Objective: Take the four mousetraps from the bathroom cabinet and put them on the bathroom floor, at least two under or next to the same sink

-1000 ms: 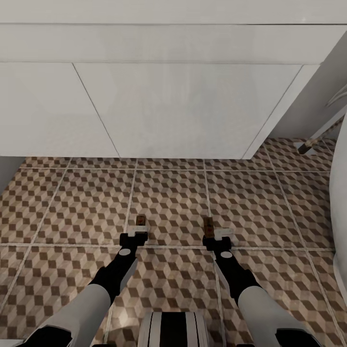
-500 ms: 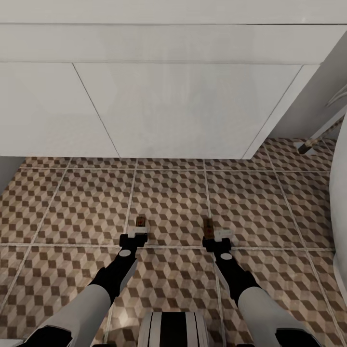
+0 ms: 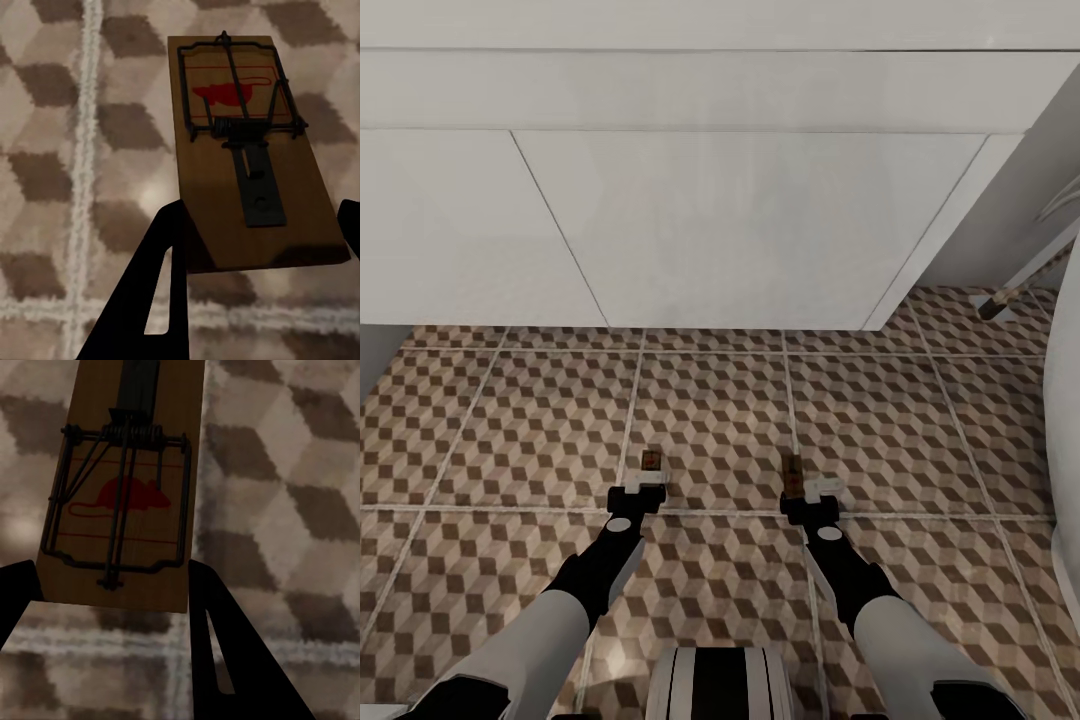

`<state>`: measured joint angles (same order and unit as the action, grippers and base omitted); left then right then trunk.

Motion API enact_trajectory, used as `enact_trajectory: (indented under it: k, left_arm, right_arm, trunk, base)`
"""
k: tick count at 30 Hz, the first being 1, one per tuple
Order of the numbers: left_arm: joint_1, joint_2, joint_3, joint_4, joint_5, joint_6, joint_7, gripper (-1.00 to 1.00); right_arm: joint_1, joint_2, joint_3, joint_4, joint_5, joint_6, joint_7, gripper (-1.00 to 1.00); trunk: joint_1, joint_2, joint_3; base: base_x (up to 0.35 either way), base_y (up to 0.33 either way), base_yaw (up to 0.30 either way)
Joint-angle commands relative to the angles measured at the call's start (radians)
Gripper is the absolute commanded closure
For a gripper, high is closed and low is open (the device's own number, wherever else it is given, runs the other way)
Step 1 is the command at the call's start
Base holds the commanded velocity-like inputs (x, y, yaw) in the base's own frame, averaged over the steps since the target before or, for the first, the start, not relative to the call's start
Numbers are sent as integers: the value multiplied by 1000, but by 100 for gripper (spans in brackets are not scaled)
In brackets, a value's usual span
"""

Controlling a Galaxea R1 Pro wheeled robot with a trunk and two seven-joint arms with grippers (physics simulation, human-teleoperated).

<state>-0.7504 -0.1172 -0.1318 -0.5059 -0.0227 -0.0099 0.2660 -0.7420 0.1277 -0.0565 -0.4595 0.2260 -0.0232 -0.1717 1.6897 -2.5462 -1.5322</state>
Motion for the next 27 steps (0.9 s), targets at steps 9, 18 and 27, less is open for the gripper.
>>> enact_trajectory:
  k: [9,18,27]
  left_arm:
    - [-1,2,-1,0,-4,-4,10,100]
    - [0,2,0,1,-5,-8,10,100]
    - [-1,2,1,-1,-5,-9,10,100]
  right_arm:
    - [0,1,-8,1,6,-3,3,100]
    - [0,2,-8,1,7,-3,3,100]
    - [0,3,-8,0,9,-4,3,100]
  trunk:
    - [1,-1,-8]
    - [5,-3,-43]
    - [6,-3,-51]
  base:
    - [0,0,0]
    - [0,0,0]
    - [0,0,0]
